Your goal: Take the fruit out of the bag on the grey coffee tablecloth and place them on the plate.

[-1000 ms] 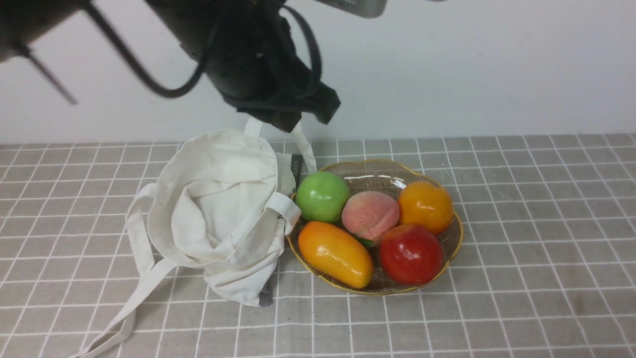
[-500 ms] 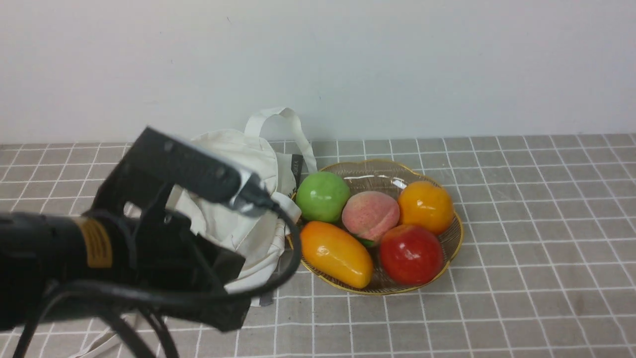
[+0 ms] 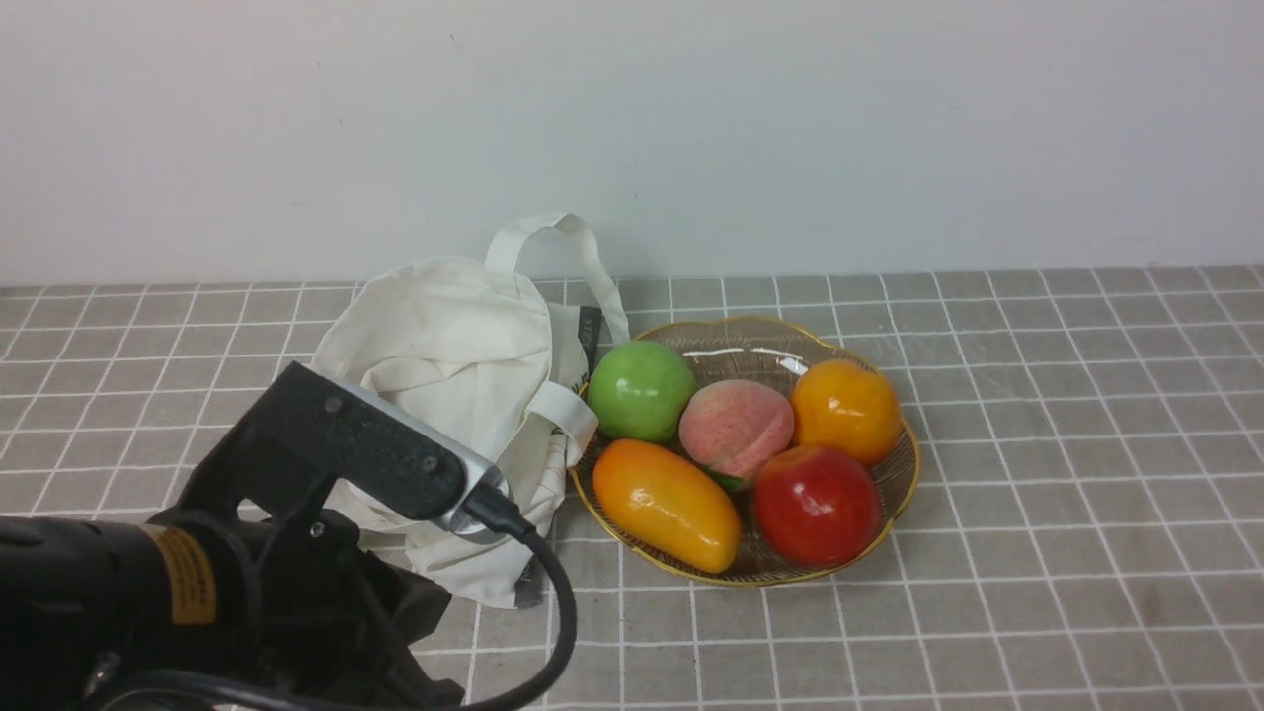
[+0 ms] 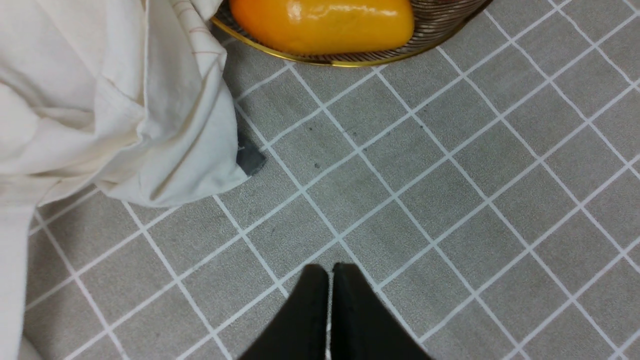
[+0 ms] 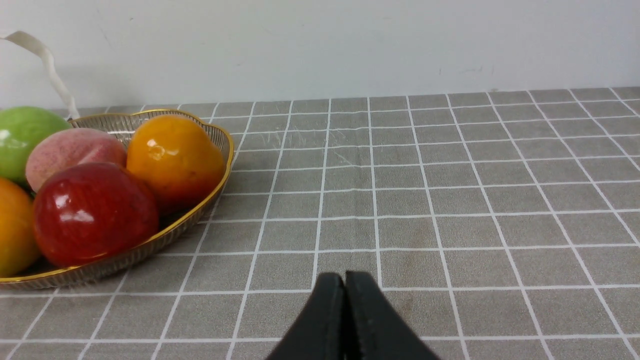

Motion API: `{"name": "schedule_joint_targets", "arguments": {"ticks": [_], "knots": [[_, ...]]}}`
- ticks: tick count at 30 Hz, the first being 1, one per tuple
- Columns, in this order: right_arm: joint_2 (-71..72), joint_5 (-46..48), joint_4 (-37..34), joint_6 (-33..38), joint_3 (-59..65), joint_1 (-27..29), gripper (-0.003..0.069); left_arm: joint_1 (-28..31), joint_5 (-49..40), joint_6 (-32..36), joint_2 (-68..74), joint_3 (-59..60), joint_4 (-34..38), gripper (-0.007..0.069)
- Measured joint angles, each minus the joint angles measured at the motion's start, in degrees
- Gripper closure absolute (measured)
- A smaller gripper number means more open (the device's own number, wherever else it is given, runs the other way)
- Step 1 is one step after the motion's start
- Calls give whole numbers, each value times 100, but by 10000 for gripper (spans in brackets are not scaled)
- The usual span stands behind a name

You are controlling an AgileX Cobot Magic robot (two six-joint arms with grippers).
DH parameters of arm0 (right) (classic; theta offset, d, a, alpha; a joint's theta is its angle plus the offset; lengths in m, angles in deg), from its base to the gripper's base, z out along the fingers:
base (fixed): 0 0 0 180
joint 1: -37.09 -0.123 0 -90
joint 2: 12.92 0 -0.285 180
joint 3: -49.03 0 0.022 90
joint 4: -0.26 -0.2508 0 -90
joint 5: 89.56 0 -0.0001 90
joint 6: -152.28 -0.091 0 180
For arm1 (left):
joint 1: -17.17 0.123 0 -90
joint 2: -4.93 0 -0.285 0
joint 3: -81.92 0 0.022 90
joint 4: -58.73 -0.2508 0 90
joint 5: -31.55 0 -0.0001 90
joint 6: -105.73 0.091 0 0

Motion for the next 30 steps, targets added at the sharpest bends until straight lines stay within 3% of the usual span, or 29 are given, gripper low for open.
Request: {"name": "schedule_joint_targets", "arguments": {"ticks": [7, 12, 19, 23, 30], "knots": [[0, 0, 0, 0, 0, 0, 674, 0, 90, -124, -97, 80, -75, 632], [0, 0, 0, 0, 0, 0, 674, 256, 155, -623, -590, 205, -392, 632], [0, 0, 0, 0, 0, 0, 674, 1388, 178, -1038, -2084, 941, -939, 632], [0, 0, 0, 0, 0, 0, 674, 2302, 334, -1051, -3651, 1644, -987, 632], [0, 0, 0, 0, 0, 0, 674, 3161, 884, -1051, -5243, 2786, -1033, 632]]}}
